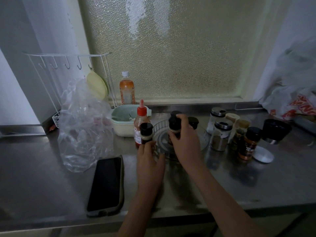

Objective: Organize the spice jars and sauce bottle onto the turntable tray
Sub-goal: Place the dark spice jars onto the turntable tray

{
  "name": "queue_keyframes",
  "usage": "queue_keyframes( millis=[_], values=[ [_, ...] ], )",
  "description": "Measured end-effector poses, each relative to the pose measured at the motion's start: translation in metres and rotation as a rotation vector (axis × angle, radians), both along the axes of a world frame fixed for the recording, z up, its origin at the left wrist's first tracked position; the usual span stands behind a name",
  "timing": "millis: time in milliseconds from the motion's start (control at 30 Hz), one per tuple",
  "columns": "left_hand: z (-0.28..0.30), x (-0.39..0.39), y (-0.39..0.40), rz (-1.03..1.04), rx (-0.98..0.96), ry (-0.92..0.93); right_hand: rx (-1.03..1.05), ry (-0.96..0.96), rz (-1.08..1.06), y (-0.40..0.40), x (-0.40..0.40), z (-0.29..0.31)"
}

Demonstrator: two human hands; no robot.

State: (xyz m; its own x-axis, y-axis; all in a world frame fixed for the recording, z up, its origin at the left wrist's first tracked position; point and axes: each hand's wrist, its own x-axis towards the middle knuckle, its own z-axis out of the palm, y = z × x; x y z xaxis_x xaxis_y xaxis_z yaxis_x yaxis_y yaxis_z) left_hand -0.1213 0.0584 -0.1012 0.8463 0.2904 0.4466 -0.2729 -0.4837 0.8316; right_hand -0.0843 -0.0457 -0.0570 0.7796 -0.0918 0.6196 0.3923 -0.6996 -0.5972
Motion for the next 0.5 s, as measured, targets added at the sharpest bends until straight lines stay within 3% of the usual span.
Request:
queue_keyframes(
  millis=[167, 267, 400, 500],
  values=[
    [0.005, 0.0, 0.004, 0.195, -0.162, 0.004, -0.015, 0.017, -0.011, -0.002, 0.002, -0.01],
    [0.006, 0.001, 0.005, 0.223, -0.173, 0.031, 0.121, -0.094, -0.029, -0.019, -0.01, -0.005],
    [0.005, 0.005, 0.007, 0.201, -0.202, 0.135, 0.151, -0.26, -0.346, -0.076, -0.009, 0.001],
    [0.006, 0.01, 0.01, 0.197, -0.211, 0.176, 0.053, 0.001, -0.435, -0.107, 0.006, -0.004]
  ],
)
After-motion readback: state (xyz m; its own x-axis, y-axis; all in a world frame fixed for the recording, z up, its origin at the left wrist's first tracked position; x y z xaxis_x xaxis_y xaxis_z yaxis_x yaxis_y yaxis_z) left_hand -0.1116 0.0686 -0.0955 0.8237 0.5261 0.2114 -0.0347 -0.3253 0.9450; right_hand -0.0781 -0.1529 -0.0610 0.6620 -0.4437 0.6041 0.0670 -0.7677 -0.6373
